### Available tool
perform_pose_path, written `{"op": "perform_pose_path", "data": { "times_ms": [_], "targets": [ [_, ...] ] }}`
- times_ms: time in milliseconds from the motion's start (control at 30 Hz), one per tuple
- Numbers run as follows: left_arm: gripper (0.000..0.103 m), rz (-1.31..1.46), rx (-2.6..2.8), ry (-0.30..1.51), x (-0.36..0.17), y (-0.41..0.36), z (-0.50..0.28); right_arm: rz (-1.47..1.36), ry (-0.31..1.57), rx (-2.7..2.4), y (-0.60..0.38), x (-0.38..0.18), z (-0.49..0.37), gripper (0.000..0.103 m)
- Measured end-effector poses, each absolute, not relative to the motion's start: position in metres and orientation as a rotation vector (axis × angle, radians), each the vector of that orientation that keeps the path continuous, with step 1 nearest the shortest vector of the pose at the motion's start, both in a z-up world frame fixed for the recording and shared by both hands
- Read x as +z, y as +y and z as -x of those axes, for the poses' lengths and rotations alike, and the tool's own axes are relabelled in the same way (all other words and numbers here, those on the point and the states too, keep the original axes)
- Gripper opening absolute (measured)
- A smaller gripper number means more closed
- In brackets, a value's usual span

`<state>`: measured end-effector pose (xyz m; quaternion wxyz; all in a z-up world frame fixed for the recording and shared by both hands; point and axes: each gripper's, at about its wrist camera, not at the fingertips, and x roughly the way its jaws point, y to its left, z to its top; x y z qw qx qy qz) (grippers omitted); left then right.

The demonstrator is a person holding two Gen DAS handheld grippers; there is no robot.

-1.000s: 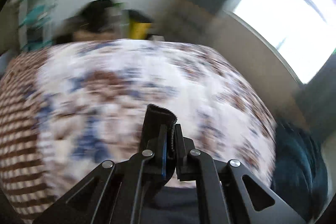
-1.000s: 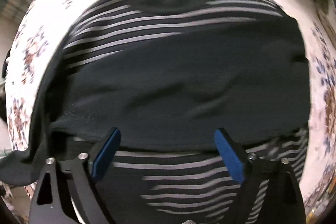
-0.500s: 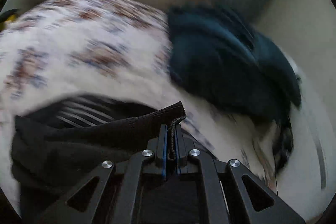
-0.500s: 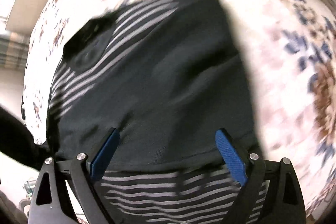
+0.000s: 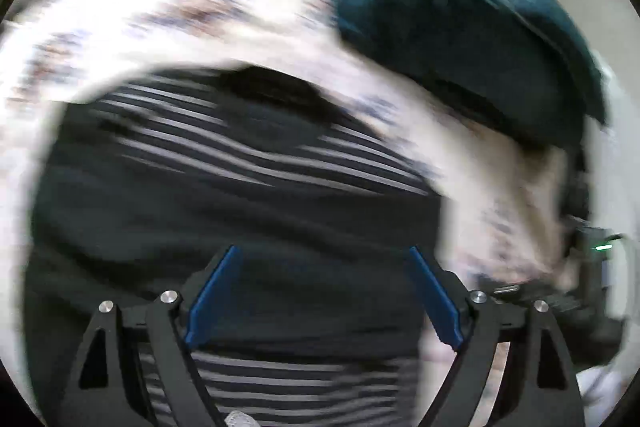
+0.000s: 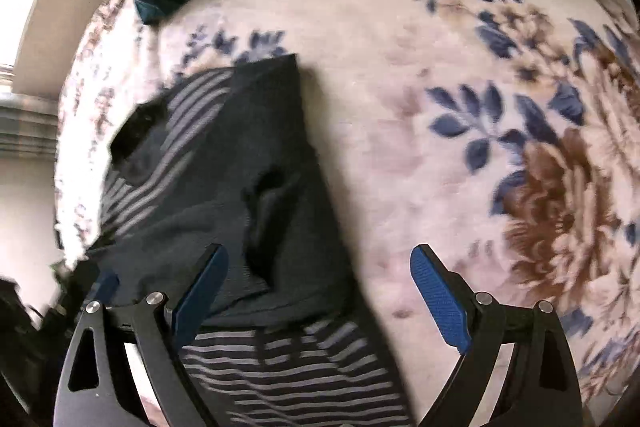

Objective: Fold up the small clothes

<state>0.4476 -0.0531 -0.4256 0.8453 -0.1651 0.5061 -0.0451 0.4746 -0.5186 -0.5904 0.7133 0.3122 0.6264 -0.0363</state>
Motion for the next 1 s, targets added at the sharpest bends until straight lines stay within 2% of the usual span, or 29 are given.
{"op": "perform_pose_path", "data": {
  "times_ms": [133, 267, 300, 333, 367, 400, 467, 500, 600, 800, 867, 900, 933, 967, 1000],
  "targets": [
    [0.085, 0.254, 0.17, 1.047, -0.429, 0.027, -0.426, -0.687, 1.38, 0.014, -0.485, -0.591, -0.5, 0.094],
    [0.085, 0.243, 0.358, 1.111, -0.456, 0.093, -0.413, -0.575, 1.436, 0.004, -0.449, -0.612, -0.522, 0.093],
    [0.085, 0.253, 0.392, 1.122, -0.462, 0.106, -0.407, -0.536, 1.448, 0.007, -0.439, -0.62, -0.526, 0.085],
    [0.085, 0.266, 0.431, 1.129, -0.467, 0.118, -0.402, -0.513, 1.457, 0.013, -0.432, -0.626, -0.53, 0.065],
    [0.085, 0.279, 0.457, 1.129, -0.469, 0.128, -0.398, -0.471, 1.476, 0.014, -0.424, -0.632, -0.532, 0.054],
    [0.085, 0.301, 0.478, 1.126, -0.471, 0.137, -0.394, -0.414, 1.481, 0.006, -0.415, -0.636, -0.533, 0.037],
    [0.085, 0.325, 0.503, 1.124, -0.477, 0.14, -0.394, -0.33, 1.412, -0.018, -0.408, -0.632, -0.529, 0.019],
    [0.085, 0.338, 0.511, 1.121, -0.478, 0.143, -0.392, -0.296, 1.383, -0.042, -0.406, -0.628, -0.526, 0.004],
    [0.085, 0.375, 0.507, 1.12, -0.482, 0.145, -0.39, -0.322, 1.318, -0.065, -0.411, -0.614, -0.516, 0.003],
    [0.085, 0.363, 0.45, 1.123, -0.487, 0.138, -0.401, -0.449, 1.306, 0.013, -0.422, -0.598, -0.522, 0.001],
    [0.085, 0.345, 0.435, 1.115, -0.485, 0.134, -0.404, -0.412, 1.33, 0.038, -0.418, -0.602, -0.532, 0.005],
    [0.085, 0.34, 0.431, 1.113, -0.485, 0.133, -0.405, -0.377, 1.381, 0.026, -0.415, -0.61, -0.543, 0.022],
    [0.085, 0.335, 0.428, 1.112, -0.484, 0.132, -0.406, -0.37, 1.405, 0.02, -0.413, -0.616, -0.549, 0.048],
    [0.085, 0.334, 0.428, 1.111, -0.484, 0.132, -0.407, -0.379, 1.42, 0.016, -0.415, -0.623, -0.553, 0.055],
    [0.085, 0.335, 0.427, 1.11, -0.484, 0.132, -0.408, -0.391, 1.432, 0.02, -0.415, -0.631, -0.557, 0.055]
  ]
}}
